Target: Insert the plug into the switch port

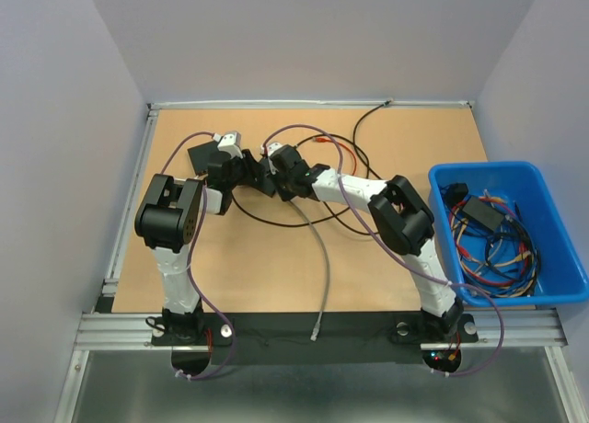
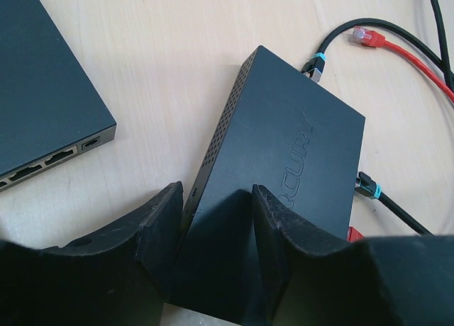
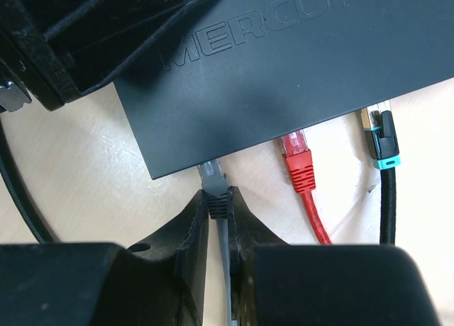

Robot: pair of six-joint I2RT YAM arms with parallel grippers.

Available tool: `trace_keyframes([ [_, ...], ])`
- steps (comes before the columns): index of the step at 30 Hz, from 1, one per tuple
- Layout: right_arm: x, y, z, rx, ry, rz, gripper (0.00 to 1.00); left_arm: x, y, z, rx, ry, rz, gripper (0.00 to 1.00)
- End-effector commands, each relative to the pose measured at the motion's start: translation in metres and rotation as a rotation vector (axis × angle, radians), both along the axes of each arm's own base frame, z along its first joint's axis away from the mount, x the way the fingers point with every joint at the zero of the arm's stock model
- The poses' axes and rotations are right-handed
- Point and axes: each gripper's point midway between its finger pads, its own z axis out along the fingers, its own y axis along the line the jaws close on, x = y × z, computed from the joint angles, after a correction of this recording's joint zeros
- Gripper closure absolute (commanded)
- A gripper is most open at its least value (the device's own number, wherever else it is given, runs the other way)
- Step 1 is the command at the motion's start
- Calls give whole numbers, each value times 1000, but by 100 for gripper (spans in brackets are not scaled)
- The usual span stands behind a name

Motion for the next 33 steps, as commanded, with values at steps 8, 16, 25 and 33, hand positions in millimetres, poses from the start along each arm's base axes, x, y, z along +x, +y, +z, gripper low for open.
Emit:
trace_keyframes([
  [8, 22, 91, 152, 521, -273, 96, 100, -131, -74, -75, -165, 494, -331, 48],
  [16, 22, 92, 169, 545, -286, 99, 100, -132, -73, -78, -165, 503, -324, 48],
  [25, 22, 89, 129, 485, -247, 91, 99, -131, -73, -77, -166, 502, -322, 48],
  [33, 20, 85, 96, 438, -209, 79, 100, -132, -74, -77, -165, 501, -326, 48],
])
